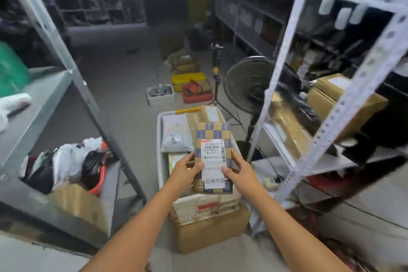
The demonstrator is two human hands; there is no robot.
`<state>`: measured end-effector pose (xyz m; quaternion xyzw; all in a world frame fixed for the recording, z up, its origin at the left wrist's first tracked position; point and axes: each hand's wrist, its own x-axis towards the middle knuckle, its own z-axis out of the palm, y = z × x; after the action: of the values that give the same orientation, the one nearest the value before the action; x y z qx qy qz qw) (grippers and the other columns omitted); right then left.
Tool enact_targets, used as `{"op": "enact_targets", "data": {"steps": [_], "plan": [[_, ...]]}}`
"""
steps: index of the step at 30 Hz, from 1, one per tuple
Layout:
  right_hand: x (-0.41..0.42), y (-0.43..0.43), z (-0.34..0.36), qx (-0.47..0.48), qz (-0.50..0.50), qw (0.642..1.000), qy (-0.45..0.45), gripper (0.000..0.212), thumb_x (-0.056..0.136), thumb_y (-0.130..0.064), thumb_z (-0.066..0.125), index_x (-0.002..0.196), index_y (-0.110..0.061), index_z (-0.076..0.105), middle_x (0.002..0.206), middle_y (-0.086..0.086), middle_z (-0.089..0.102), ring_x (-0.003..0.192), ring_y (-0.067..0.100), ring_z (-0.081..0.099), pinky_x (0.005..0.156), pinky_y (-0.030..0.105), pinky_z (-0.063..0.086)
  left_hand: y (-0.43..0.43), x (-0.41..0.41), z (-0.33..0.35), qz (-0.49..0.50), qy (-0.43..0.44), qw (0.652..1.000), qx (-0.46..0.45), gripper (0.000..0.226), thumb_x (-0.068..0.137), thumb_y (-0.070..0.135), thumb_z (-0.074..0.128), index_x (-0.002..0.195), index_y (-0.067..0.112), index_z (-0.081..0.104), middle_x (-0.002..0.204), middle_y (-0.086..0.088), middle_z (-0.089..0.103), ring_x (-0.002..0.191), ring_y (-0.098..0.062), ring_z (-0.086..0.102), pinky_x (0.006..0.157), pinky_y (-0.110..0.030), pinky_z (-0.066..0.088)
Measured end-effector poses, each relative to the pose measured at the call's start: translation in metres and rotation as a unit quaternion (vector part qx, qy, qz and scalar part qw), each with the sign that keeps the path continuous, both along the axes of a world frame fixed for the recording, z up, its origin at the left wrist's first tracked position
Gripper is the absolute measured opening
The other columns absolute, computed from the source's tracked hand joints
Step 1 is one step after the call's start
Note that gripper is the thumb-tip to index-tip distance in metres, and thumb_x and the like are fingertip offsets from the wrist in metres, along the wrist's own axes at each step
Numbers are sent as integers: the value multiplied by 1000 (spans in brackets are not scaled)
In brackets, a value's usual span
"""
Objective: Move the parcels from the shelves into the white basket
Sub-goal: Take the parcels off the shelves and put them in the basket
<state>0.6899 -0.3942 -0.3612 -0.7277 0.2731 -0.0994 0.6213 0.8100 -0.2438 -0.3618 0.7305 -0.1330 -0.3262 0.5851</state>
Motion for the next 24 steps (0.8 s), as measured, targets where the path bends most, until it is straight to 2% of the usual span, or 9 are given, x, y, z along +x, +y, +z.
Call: {"op": "enact_targets", "data": {"steps": [3, 5, 8, 10, 15, 16, 18, 20, 24], "plan": [[47, -5, -13, 7, 16, 1000, 14, 65, 92, -14, 65, 149, -25, 36, 129, -13, 57, 119, 17, 58, 100, 46, 49, 0, 40, -13, 25, 20, 999, 1, 51, 91, 16, 63, 138, 28, 45, 103, 10, 65, 99, -11, 65, 71, -20, 55], [77, -13, -25, 16, 21, 999, 24, 64, 92, -11, 65, 148, -25, 37, 121, -20, 59, 114, 14, 62, 97, 41, 52, -6, 66, -20, 30, 30, 999, -1, 50, 92, 14, 62, 138, 27, 46, 110, 5, 66, 104, -15, 64, 81, -29, 57], [121, -31, -42, 38, 42, 998, 31, 62, 92, -12, 64, 143, -36, 38, 121, -26, 57, 106, -1, 62, 82, 18, 54, -21, 102, -37, 43, 34, 998, 8, 47, 93, 15, 60, 137, 27, 47, 119, 2, 65, 110, -17, 62, 91, -41, 54], [152, -48, -55, 39, 59, 997, 37, 63, 92, -12, 64, 145, -34, 37, 122, -25, 56, 107, -7, 58, 79, 12, 52, -35, 127, -50, 61, 40, 997, 13, 49, 93, 16, 60, 138, 27, 45, 123, 2, 63, 112, -17, 61, 93, -44, 53], [235, -91, -93, 39, 103, 993, 52, 62, 92, -10, 63, 147, -24, 38, 134, -12, 56, 122, 9, 55, 100, 35, 50, -72, 191, -84, 129, 56, 990, 28, 57, 93, 13, 59, 143, 30, 37, 122, -7, 63, 109, -21, 63, 93, -44, 53], [252, -99, -102, 41, 113, 991, 56, 63, 92, -10, 64, 147, -24, 38, 132, -15, 56, 121, 6, 54, 99, 31, 50, -78, 205, -92, 137, 56, 988, 33, 58, 93, 13, 60, 143, 30, 36, 121, -7, 64, 107, -21, 64, 93, -45, 53], [285, -109, -119, 44, 133, 988, 59, 62, 91, -10, 65, 145, -26, 38, 119, -30, 54, 108, -8, 54, 86, 11, 50, -85, 232, -107, 156, 55, 985, 46, 59, 93, 14, 61, 144, 30, 36, 120, -6, 65, 106, -22, 65, 93, -47, 52], [318, -115, -135, 40, 143, 987, 60, 63, 91, -10, 66, 145, -27, 38, 117, -30, 53, 99, -15, 54, 75, 2, 46, -90, 261, -122, 174, 53, 982, 50, 59, 92, 13, 61, 143, 31, 38, 117, -3, 66, 103, -19, 67, 91, -45, 54], [380, -110, -164, 29, 147, 987, 62, 65, 90, -11, 66, 148, -20, 38, 136, -9, 55, 114, 0, 56, 93, 18, 49, -89, 319, -153, 193, 21, 979, 70, 54, 93, 14, 60, 142, 28, 42, 118, 0, 65, 101, -15, 66, 84, -32, 57]]}}
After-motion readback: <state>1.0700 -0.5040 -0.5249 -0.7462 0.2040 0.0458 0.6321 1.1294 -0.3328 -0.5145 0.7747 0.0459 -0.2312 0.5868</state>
